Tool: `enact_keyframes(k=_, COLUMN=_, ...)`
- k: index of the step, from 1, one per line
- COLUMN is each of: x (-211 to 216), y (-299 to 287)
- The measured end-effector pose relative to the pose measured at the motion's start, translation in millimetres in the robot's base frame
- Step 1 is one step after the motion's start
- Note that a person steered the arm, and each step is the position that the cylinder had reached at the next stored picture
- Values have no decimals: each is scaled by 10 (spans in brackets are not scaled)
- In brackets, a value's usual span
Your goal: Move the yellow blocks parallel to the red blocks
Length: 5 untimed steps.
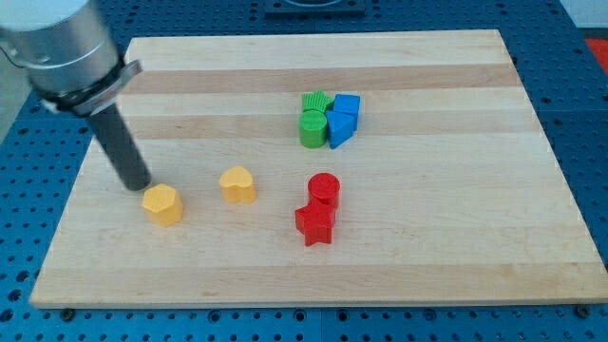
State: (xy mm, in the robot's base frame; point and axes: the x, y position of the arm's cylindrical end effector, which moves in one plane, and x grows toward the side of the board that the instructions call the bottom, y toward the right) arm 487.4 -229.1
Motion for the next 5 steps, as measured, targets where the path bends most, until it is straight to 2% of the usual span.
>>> enact_keyframes(k=1, x=236, y=32)
enact_keyframes(k=3, x=282, y=871)
enact_keyframes(k=4, x=329, y=984)
enact_keyframes(k=5, x=366, y=803)
